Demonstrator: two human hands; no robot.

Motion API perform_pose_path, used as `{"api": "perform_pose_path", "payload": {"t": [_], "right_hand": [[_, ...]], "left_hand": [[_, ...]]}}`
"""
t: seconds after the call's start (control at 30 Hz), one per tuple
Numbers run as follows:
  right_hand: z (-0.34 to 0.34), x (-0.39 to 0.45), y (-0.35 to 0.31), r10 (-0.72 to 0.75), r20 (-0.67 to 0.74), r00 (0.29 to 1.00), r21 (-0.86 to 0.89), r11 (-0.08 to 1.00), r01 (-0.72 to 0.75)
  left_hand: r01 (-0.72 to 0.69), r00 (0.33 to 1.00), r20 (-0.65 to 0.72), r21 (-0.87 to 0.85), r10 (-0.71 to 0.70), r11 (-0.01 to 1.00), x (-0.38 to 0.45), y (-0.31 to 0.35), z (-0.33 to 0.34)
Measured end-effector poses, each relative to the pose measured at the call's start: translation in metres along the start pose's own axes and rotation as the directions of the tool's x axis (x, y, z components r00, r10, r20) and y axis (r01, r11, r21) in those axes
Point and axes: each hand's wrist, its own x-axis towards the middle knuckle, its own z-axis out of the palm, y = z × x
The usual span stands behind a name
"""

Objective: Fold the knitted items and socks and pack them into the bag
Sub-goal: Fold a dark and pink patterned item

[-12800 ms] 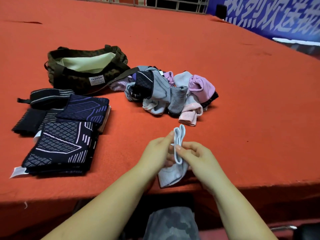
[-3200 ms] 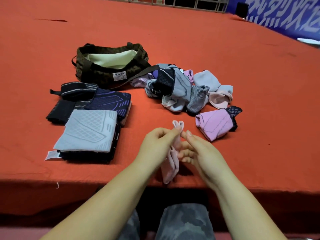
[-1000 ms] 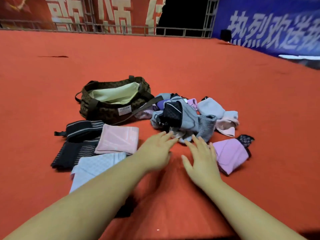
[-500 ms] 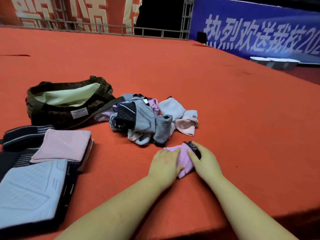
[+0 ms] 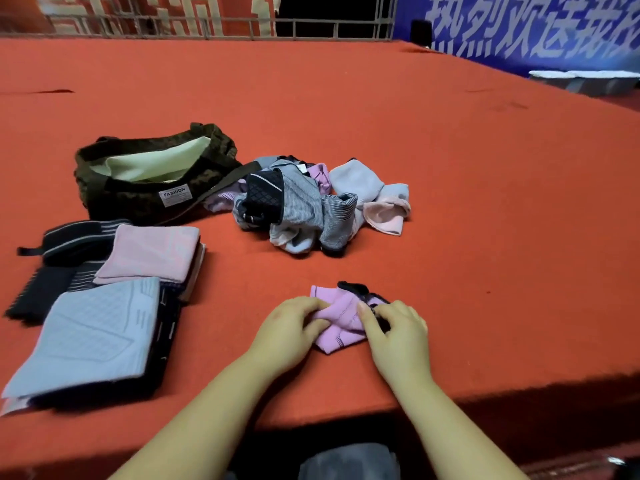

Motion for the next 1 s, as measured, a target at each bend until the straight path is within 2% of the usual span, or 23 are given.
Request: {"api": "perform_pose_path", "payload": {"t": [0.07, 0.13, 0.2, 0.27, 0.4, 0.43, 0.5, 0.53, 0.57, 0.7, 0.77, 0.9, 1.0], "right_hand": [[0.006, -0.013, -0.015, -0.033, -0.054, 0.998, 0.02, 0.999, 0.034], [0.014, -0.023, -0.029, -0.048, -0.046, 0.998, 0.081, 0.995, 0.052], [0.023, -0.028, -0.043, -0.03, 0.067, 0.997, 0.211, 0.977, 0.015], [0.03, -0.028, -0.056, 0.021, 0.206, 0.978, 0.327, 0.941, -0.089], [0.036, -0.021, -0.081, 0.122, 0.355, 0.927, 0.409, 0.871, -0.271], [0.037, -0.019, -0.086, 0.129, 0.363, 0.923, 0.442, 0.848, -0.292], [0.037, -0.018, -0.094, 0.108, 0.344, 0.933, 0.486, 0.829, -0.275], [0.037, -0.018, -0.098, 0.088, 0.331, 0.939, 0.499, 0.829, -0.253], [0.038, -0.019, -0.102, 0.066, 0.317, 0.946, 0.509, 0.83, -0.228], [0.037, -0.023, -0.109, 0.023, 0.237, 0.971, 0.515, 0.845, -0.145], [0.034, -0.023, -0.109, 0.029, 0.203, 0.979, 0.514, 0.848, -0.131], [0.03, -0.021, -0.107, 0.052, 0.145, 0.988, 0.525, 0.843, -0.122], [0.027, -0.018, -0.106, 0.07, 0.111, 0.991, 0.555, 0.823, -0.12]], "left_hand": [[0.019, 1.0, -0.003, -0.012, -0.019, 1.0, -0.018, -0.008, -0.014], [0.049, 0.999, -0.023, -0.023, -0.049, 0.999, -0.034, -0.015, -0.027], [0.098, 0.993, -0.058, -0.076, -0.102, 0.992, -0.045, -0.023, -0.037], [0.167, 0.978, -0.092, -0.192, -0.187, 0.967, -0.053, -0.028, -0.043], [0.263, 0.937, -0.125, -0.358, -0.325, 0.896, -0.06, -0.027, -0.05], [0.293, 0.922, -0.11, -0.427, -0.37, 0.856, -0.06, -0.025, -0.051], [0.355, 0.881, -0.016, -0.637, -0.472, 0.684, -0.059, -0.016, -0.054], [0.374, 0.868, 0.044, -0.712, -0.494, 0.594, -0.057, -0.011, -0.056], [0.379, 0.864, 0.067, -0.74, -0.5, 0.555, -0.056, -0.006, -0.057], [0.295, 0.886, -0.106, -0.622, -0.452, 0.725, -0.048, 0.006, -0.057], [0.306, 0.877, -0.149, -0.561, -0.457, 0.769, -0.045, 0.006, -0.055], [0.269, 0.884, -0.203, -0.519, -0.422, 0.811, -0.043, 0.009, -0.053], [0.235, 0.858, -0.224, -0.628, -0.462, 0.742, -0.04, 0.013, -0.056]]}}
